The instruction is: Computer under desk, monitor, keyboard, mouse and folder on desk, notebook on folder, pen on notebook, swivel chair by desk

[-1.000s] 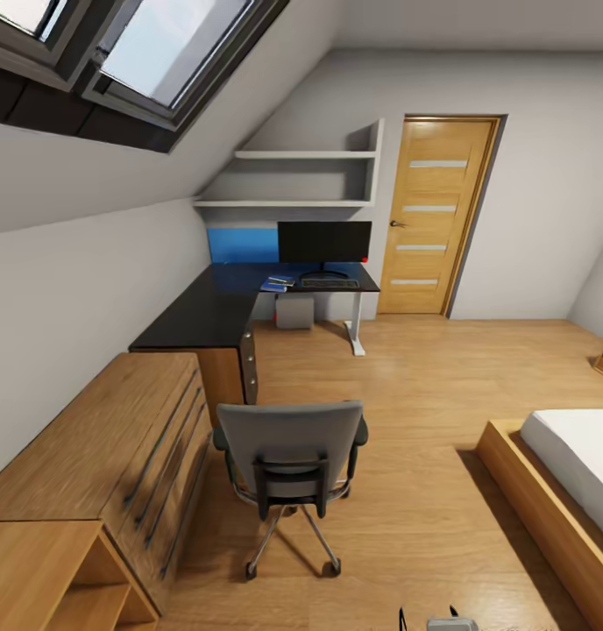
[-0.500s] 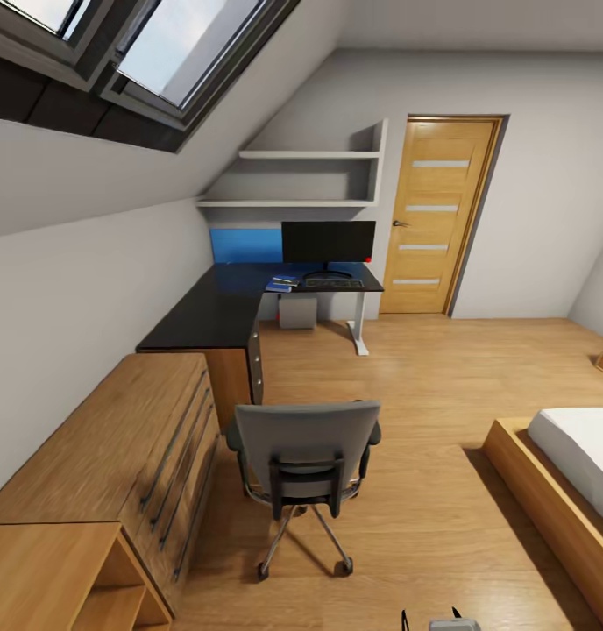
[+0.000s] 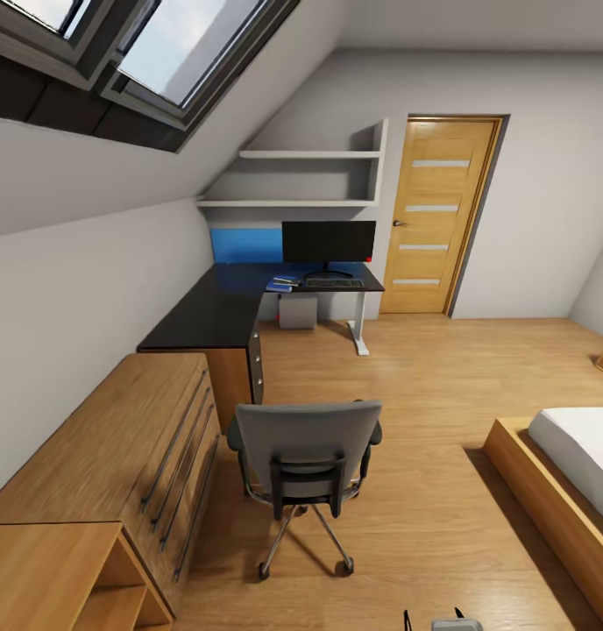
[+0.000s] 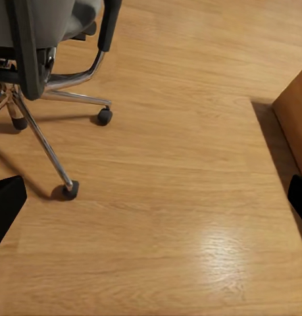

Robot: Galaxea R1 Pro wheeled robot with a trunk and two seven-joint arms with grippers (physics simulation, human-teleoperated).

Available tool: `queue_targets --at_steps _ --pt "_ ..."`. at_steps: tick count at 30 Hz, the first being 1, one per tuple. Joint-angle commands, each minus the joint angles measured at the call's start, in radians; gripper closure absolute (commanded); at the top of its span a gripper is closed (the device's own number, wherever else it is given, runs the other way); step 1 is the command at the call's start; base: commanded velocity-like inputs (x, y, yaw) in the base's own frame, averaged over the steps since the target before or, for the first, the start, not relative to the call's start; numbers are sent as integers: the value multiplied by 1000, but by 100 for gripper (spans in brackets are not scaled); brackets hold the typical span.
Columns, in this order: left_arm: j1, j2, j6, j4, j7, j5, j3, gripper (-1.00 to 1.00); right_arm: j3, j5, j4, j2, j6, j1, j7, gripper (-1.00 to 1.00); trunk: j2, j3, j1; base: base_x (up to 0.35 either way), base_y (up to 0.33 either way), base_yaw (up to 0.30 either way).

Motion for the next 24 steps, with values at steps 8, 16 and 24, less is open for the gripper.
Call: queue_targets --at_steps 8,16,24 --pt "-1 -7 0 -1 9 5 -7 -100 8 0 -2 1 0 -1 -9 -100 -58 -27 31 0 0 0" --pt "-2 -76 83 -257 47 -14 -11 -100 6 0 -32 37 18 -2 -11 -100 -114 -52 62 0 0 0" --pt "-171 -88 308 -367 135 -34 -12 -100 4 1 -176 84 132 -95 -11 -100 -170 -77 92 0 0 0"
